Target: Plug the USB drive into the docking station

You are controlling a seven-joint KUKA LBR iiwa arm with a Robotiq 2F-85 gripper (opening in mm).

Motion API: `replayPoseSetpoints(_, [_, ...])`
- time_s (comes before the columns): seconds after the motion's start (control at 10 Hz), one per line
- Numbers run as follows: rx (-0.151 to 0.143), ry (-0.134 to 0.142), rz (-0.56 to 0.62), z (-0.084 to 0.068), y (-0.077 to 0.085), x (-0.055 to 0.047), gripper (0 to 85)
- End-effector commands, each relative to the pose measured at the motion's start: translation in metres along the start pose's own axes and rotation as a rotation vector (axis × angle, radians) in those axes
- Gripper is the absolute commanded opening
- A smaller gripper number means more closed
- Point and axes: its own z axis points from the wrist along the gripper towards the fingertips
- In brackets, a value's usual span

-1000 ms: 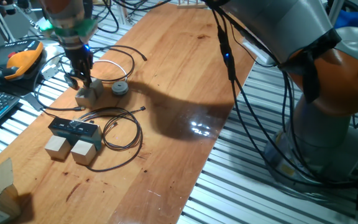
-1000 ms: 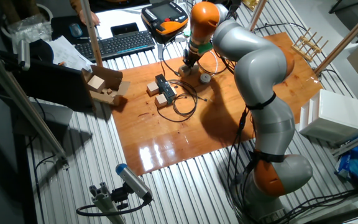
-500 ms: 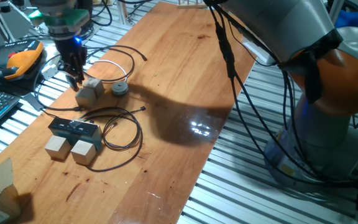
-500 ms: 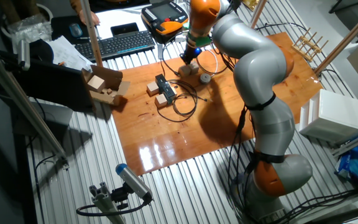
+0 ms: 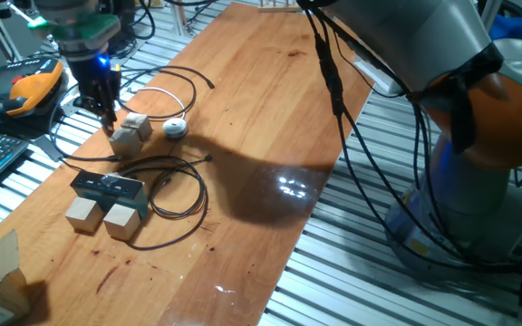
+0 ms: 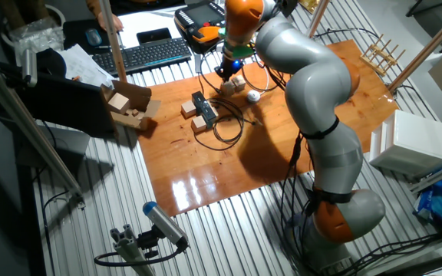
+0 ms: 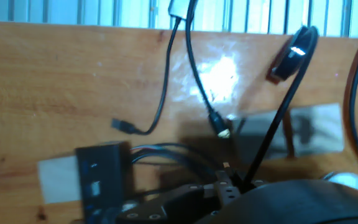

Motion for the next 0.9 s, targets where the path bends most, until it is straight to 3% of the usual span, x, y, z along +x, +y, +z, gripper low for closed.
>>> replayPoseSetpoints(0.0, [0.003,0.000,0.010,0.001,0.004,0.006,0.0])
replayPoseSetpoints(0.4, [-0.003,0.010,0.087,0.001,0.023,0.033,0.0])
replayPoseSetpoints(0.6, [-0.041,0.004,0.108,0.001,0.023,0.034,0.0])
replayPoseSetpoints(0.8, [-0.036,-0.004,0.095,0.000,0.021,0.032,0.0])
